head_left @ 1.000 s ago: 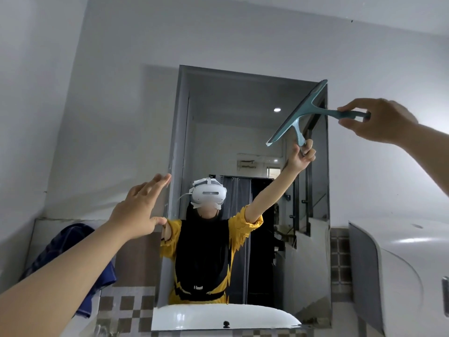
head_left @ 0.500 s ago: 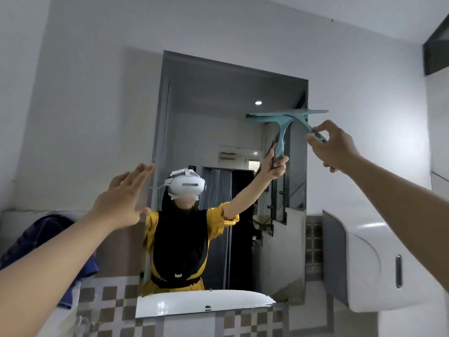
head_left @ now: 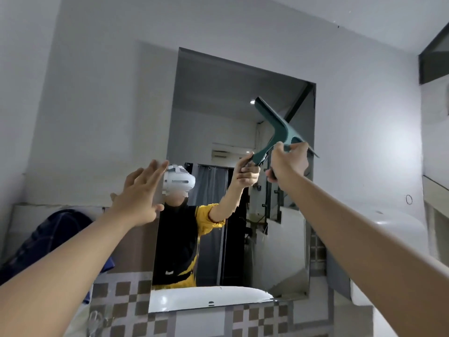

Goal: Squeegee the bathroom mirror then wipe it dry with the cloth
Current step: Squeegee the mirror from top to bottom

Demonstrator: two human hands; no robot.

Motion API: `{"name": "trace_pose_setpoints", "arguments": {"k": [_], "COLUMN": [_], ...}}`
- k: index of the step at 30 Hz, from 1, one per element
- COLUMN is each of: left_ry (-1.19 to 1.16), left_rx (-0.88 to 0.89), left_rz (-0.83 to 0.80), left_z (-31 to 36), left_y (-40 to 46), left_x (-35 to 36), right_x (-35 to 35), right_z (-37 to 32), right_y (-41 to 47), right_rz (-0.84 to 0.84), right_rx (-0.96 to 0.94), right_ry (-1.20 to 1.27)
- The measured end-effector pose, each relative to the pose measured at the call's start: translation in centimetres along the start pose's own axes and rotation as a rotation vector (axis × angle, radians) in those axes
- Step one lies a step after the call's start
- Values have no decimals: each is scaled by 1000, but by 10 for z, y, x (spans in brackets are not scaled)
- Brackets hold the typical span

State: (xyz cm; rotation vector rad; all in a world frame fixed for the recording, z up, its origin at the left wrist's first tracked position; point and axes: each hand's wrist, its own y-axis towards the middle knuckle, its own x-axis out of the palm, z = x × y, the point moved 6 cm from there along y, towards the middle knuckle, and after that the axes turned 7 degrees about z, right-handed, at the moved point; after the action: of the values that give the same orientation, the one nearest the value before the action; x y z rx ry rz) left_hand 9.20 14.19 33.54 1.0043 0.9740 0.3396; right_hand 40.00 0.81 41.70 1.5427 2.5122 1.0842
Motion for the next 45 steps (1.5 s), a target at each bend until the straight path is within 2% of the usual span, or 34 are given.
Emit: {"name": "trace_pose_setpoints", "arguments": {"k": [6,13,19,25,29,34,38,45], "left_ry": [-44,-62,-59,-45,-37,6,61,106], "left_rx": [-15,2,-7,9,6,51,92,65], "left_rz": [-15,-10,-31,-24,-27,-2,-63,-62], "left_z": [-2,-1,3,4,6,4,0,1], "left_y": [-1,-2,-3,-5,-6,-17,-29,-32], "left_x": [5,6,5,2,1,1,4,6], "right_x": [30,50,70,76,76,63,49,32], "right_z": [11,7,-6,-6,1,6,6,-1], "right_y": [-42,-96,-142,-152,-162,-149,-125,-88], "right_rz": [38,-35,-225,-240,-321,-301,-307,-321], "right_rx": [63,41,17,-27,-181,-317,-452,-659], "right_ry": [109,117,137,111,-6,-134,-268,-402]}}
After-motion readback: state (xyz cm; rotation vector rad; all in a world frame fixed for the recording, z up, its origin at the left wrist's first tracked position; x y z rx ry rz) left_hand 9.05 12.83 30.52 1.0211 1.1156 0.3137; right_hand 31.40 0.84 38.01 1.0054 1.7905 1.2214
